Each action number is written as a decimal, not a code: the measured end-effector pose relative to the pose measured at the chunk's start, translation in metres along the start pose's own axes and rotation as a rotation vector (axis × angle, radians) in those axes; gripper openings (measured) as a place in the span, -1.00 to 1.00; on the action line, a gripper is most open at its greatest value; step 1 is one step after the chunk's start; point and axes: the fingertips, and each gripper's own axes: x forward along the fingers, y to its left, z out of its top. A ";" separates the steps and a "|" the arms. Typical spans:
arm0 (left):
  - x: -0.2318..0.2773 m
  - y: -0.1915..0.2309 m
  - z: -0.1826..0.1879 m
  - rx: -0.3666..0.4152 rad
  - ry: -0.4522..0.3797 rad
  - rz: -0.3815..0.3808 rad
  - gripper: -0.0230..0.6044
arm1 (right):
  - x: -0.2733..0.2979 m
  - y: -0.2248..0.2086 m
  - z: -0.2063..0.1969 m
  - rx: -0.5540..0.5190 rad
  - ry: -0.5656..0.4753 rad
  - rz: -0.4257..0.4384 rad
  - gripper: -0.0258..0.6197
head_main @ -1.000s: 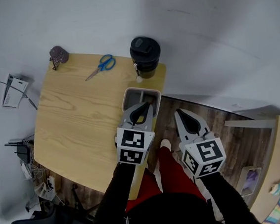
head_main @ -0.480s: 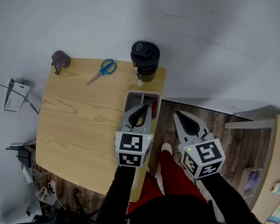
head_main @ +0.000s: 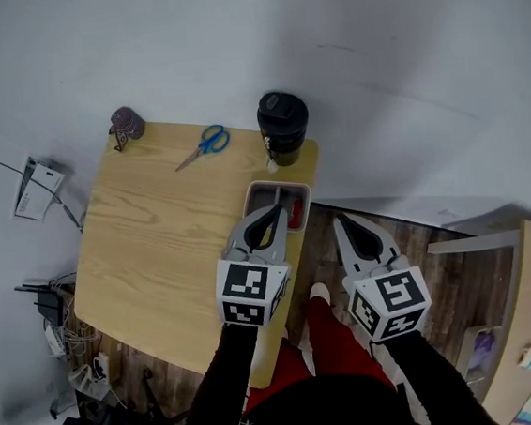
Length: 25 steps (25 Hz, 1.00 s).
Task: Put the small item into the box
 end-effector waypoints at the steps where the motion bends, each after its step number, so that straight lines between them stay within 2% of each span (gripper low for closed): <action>1: -0.003 0.000 0.002 0.001 -0.009 0.000 -0.92 | -0.001 0.002 0.001 -0.003 -0.004 0.000 -0.90; 25: -0.090 0.003 0.025 0.013 -0.148 -0.013 -0.92 | -0.050 0.056 0.027 -0.050 -0.110 -0.036 -0.90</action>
